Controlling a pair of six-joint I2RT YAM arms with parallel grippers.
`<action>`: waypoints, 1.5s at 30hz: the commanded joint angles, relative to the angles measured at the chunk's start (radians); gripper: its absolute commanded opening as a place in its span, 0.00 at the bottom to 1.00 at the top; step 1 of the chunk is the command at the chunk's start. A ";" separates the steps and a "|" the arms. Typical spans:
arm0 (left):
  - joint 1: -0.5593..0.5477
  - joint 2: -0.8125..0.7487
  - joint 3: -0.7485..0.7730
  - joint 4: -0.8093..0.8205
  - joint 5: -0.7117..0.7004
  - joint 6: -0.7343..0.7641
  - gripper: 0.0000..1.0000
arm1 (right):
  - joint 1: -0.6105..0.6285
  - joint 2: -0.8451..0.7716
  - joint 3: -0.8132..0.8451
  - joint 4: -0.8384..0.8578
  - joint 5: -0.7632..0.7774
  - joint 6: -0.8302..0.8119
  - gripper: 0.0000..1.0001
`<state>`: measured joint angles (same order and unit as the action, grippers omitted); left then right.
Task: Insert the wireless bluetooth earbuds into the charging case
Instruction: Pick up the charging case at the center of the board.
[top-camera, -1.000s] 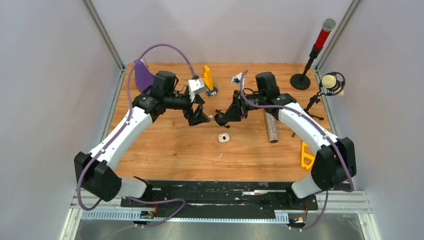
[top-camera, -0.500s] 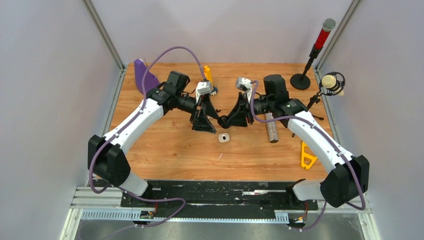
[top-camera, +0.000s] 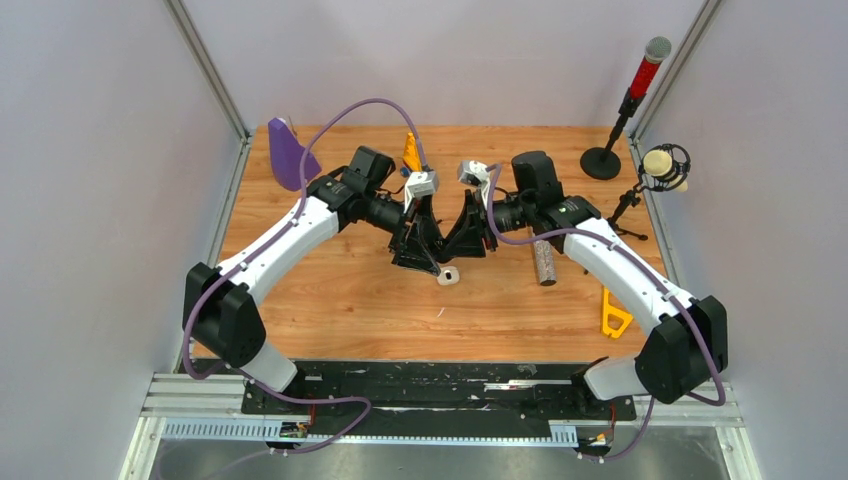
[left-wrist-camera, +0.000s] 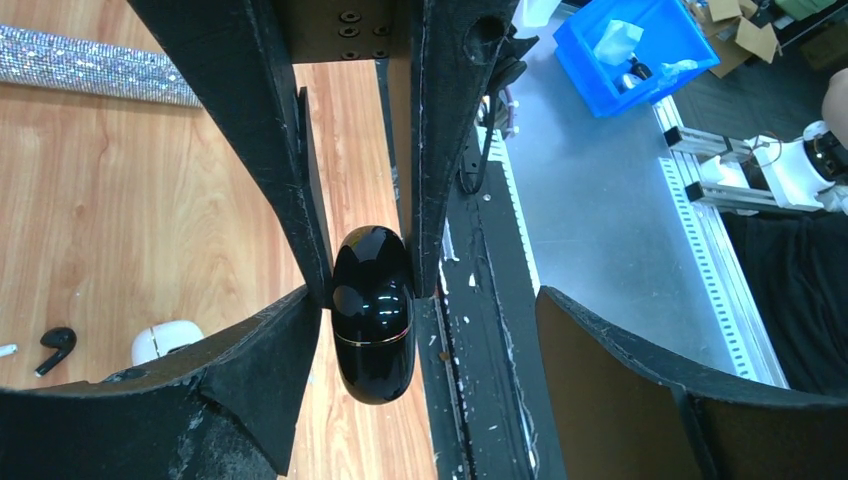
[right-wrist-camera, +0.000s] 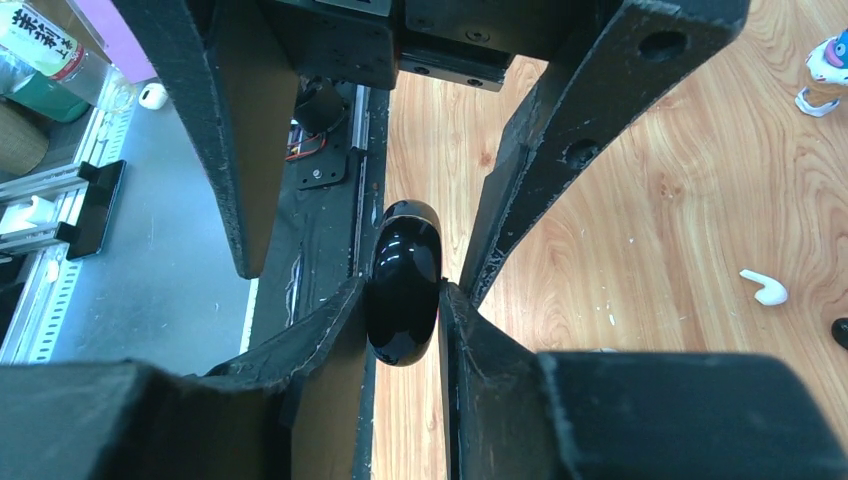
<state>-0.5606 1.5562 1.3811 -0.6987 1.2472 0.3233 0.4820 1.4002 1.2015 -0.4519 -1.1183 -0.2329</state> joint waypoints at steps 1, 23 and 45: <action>-0.006 -0.024 0.006 -0.002 0.006 0.020 0.88 | 0.001 -0.021 0.038 0.063 -0.021 0.003 0.16; -0.006 -0.035 -0.012 0.058 -0.029 -0.024 0.45 | 0.000 -0.002 0.013 0.131 -0.021 0.059 0.15; -0.007 -0.079 -0.050 0.034 -0.071 0.049 0.17 | -0.025 -0.020 -0.003 0.138 -0.004 0.062 0.58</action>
<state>-0.5625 1.5433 1.3460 -0.6514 1.1683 0.3172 0.4706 1.3914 1.1976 -0.3538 -1.1225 -0.1650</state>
